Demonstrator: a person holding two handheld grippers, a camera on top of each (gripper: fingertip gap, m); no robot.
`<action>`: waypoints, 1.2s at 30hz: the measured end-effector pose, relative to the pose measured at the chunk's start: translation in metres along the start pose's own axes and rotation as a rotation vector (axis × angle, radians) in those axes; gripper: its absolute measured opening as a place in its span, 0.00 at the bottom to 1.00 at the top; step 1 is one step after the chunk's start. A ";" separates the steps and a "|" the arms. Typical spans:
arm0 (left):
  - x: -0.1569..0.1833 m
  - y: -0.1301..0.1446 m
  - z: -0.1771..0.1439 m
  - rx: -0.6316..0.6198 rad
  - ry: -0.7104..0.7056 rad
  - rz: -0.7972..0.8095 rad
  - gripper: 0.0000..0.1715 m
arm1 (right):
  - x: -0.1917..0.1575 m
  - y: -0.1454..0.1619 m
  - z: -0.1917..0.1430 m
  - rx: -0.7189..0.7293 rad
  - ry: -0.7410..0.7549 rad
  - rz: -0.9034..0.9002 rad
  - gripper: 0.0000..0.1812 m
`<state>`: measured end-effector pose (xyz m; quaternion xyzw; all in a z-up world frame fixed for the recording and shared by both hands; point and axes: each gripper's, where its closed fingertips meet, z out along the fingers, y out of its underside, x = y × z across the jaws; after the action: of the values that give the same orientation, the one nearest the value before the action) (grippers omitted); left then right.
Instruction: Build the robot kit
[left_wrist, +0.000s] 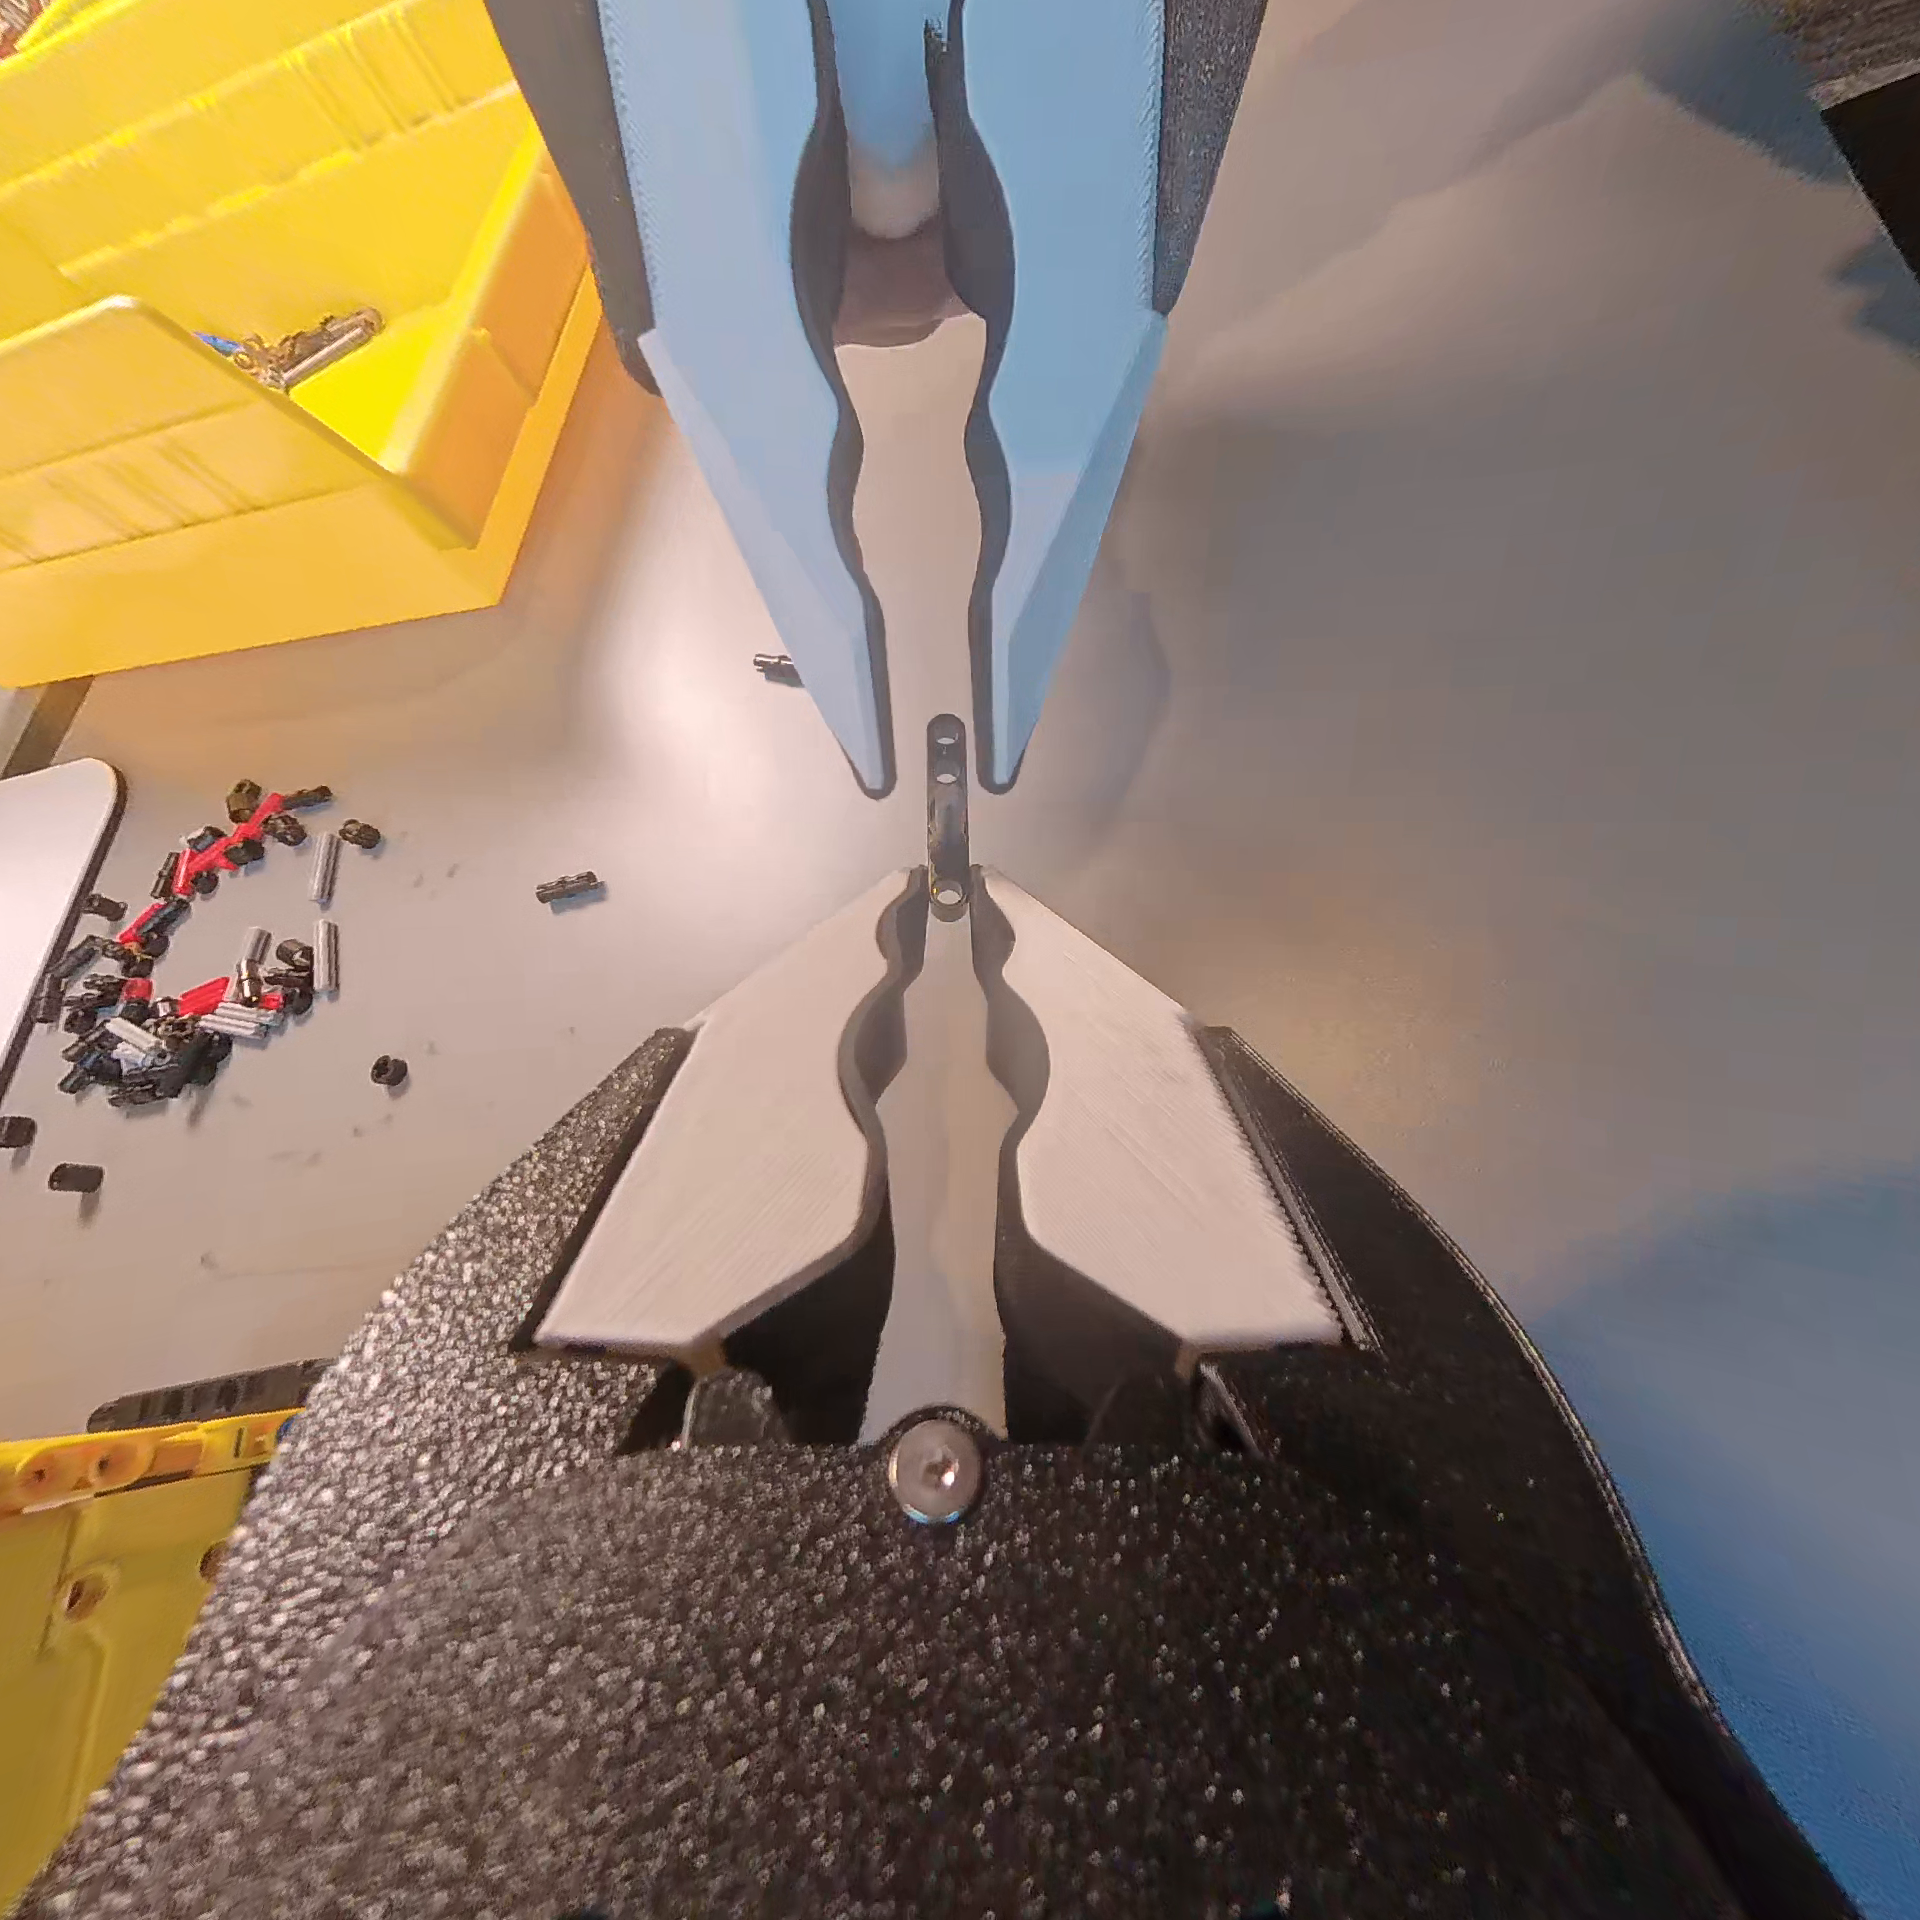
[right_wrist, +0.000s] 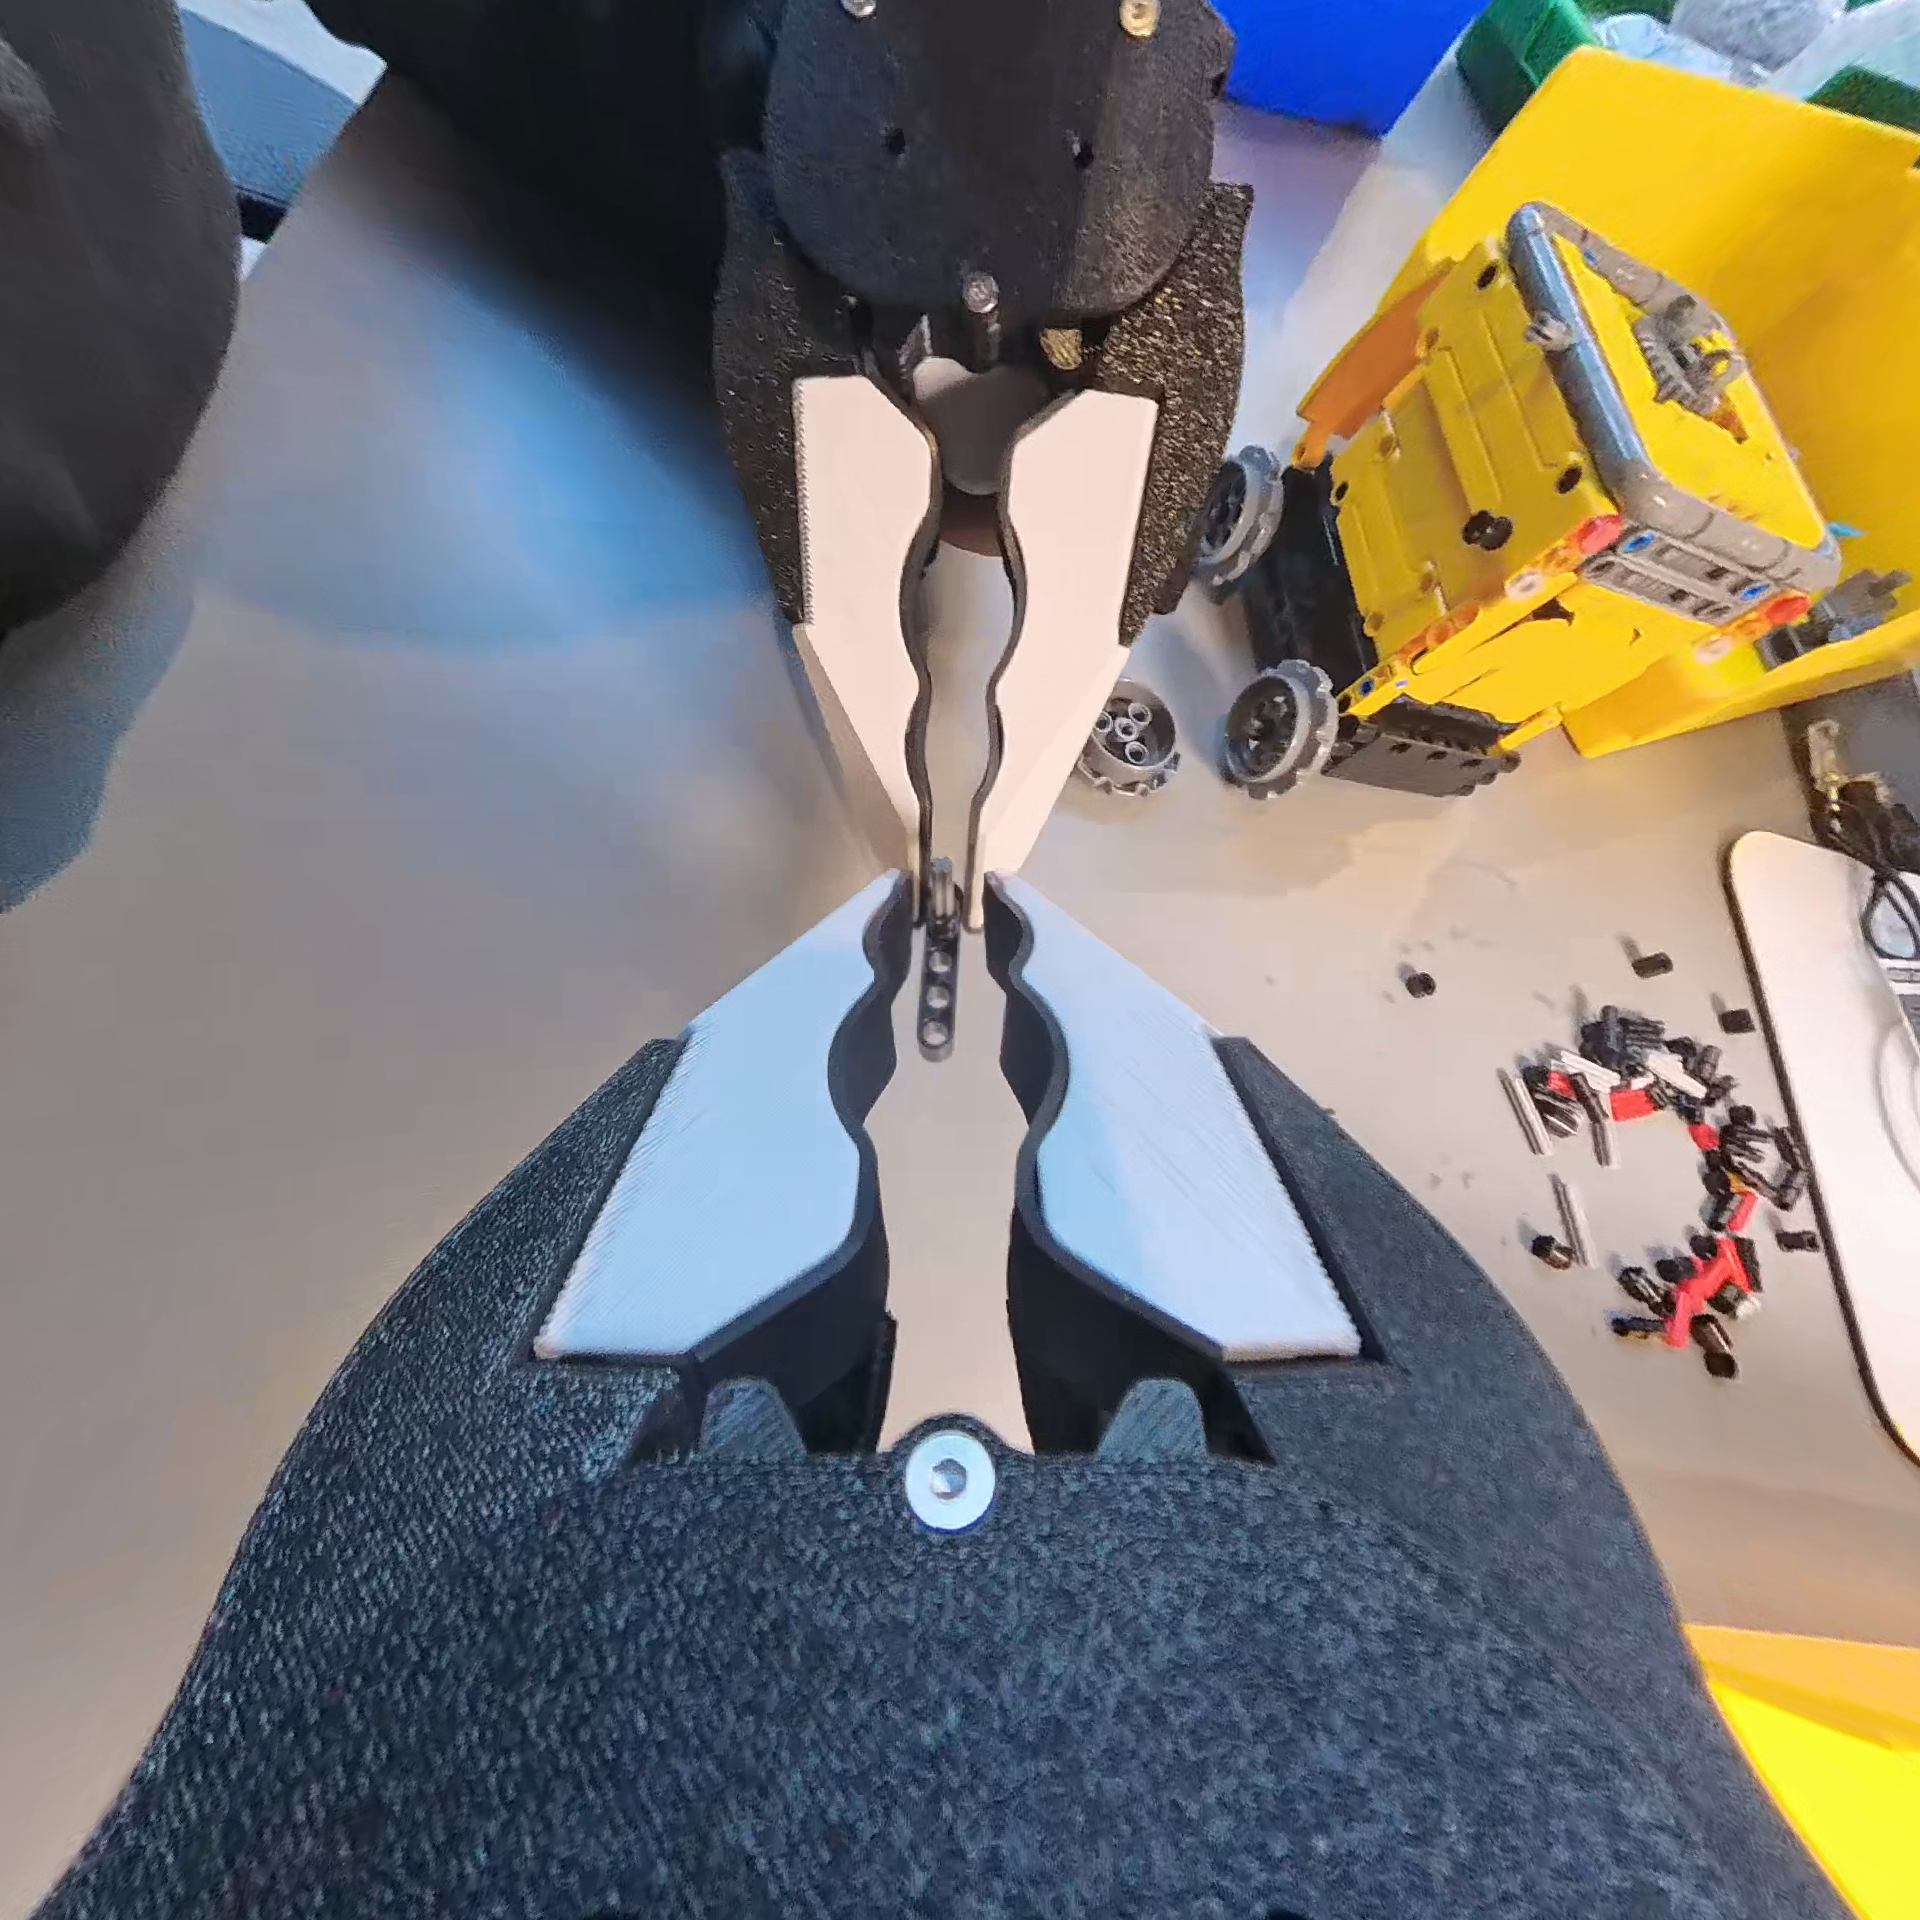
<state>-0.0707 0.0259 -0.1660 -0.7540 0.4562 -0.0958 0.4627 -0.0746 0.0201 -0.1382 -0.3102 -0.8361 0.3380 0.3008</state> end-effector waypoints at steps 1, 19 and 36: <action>0.000 0.000 0.000 -0.001 0.002 0.003 0.03 | -0.002 0.000 0.001 0.001 -0.012 -0.007 0.06; -0.009 -0.006 -0.007 0.043 -0.006 -0.098 0.03 | 0.009 0.002 0.007 -0.004 0.032 0.026 0.03; -0.042 -0.019 -0.016 0.089 -0.257 -0.114 0.03 | 0.044 -0.010 -0.006 0.135 0.475 0.240 0.03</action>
<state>-0.0919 0.0515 -0.1304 -0.7635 0.3447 -0.0448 0.5442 -0.1014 0.0477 -0.1143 -0.4567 -0.6751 0.3439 0.4663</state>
